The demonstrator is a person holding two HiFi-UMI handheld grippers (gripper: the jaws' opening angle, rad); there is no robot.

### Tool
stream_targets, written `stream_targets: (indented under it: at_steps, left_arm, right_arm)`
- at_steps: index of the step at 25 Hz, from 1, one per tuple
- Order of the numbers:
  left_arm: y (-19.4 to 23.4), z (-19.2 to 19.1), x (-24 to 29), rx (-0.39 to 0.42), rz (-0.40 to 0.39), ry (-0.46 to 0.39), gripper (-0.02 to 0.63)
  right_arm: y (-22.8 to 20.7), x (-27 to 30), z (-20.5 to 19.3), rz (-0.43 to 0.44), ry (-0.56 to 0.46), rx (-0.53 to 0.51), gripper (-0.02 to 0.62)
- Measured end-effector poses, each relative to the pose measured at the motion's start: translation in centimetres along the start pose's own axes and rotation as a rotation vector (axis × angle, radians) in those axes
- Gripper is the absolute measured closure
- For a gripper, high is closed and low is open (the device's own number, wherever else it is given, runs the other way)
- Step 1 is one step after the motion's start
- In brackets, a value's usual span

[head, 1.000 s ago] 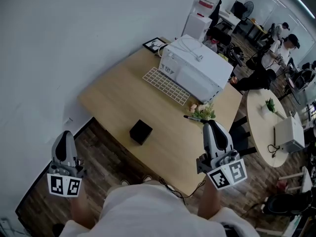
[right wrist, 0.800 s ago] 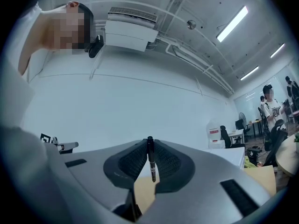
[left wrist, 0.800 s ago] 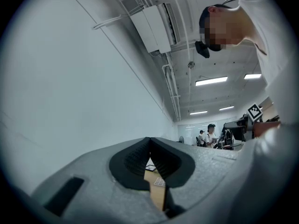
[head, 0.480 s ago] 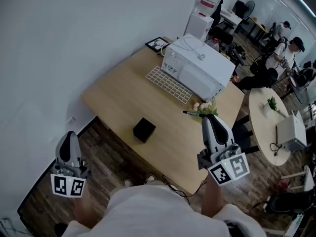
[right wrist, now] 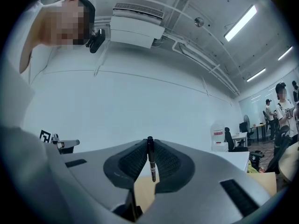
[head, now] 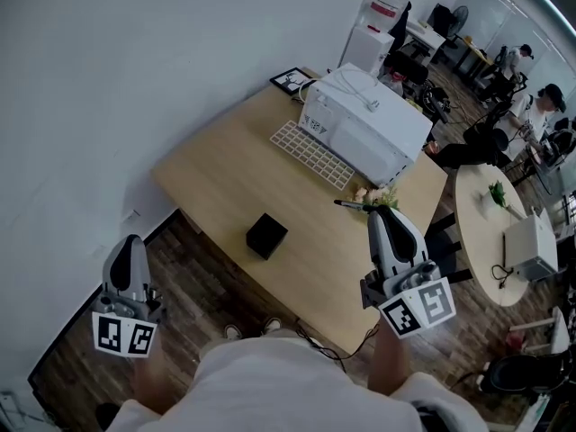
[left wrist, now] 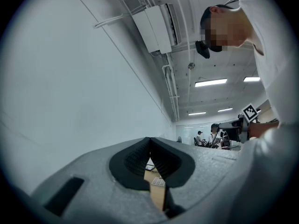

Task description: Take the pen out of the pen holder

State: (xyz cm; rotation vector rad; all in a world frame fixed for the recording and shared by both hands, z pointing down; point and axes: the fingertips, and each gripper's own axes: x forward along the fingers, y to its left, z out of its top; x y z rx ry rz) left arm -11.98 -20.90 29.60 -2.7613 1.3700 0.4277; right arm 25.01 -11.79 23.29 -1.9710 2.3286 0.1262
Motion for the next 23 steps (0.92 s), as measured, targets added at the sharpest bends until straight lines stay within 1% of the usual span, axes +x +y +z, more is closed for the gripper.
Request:
stream_targets:
  at_steps: [6,15,18,23]
  left_arm:
    - [0.0,0.6,-0.2,0.014,-0.004,-0.003,0.594]
    - [-0.5,-0.4,-0.7,0.014,-0.007,0.013,0.594]
    - [-1.1,-0.7,-0.9,0.014,-0.014,0.016,0.594]
    - [-1.4,-0.7,-1.4,0.009,-0.002,0.022,0.594]
  right_arm:
    - [0.5,0.0,-0.1,0.006,-0.005,0.007,0.549]
    - [1.0,-0.8,-0.9,0.0,-0.024,0.012,0.549]
    - [0.9,-1.2,-1.1,-0.003,-0.019,0.007,0.549]
    - [0.9,-1.4,-1.2,0.002,-0.007,0.011,0.549]
